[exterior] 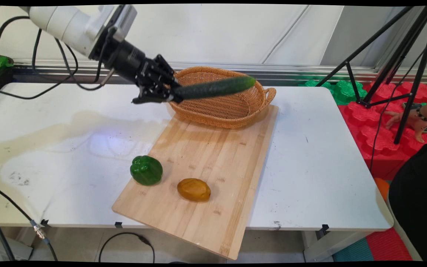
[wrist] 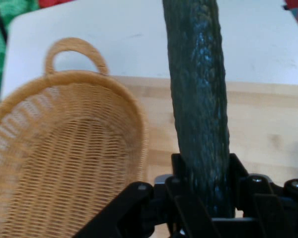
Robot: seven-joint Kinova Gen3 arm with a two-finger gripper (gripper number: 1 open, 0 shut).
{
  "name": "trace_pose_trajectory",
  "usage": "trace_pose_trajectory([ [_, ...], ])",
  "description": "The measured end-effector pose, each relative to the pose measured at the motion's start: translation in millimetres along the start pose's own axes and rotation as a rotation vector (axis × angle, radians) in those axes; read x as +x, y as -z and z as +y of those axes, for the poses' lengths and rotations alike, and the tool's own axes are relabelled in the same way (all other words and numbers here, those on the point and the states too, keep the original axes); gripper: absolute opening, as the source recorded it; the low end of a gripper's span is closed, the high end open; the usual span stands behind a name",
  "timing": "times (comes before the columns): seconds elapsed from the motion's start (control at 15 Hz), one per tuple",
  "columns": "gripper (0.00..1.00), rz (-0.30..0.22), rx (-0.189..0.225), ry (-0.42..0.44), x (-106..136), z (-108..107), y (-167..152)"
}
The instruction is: Place the picked object in the vegetable basket
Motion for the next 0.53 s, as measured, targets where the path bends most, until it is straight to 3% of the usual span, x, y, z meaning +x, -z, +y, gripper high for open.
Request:
trace_pose_trajectory([
  [0.53, 0.0, 0.042, 0.108, 0.024, -2, -55, -14],
])
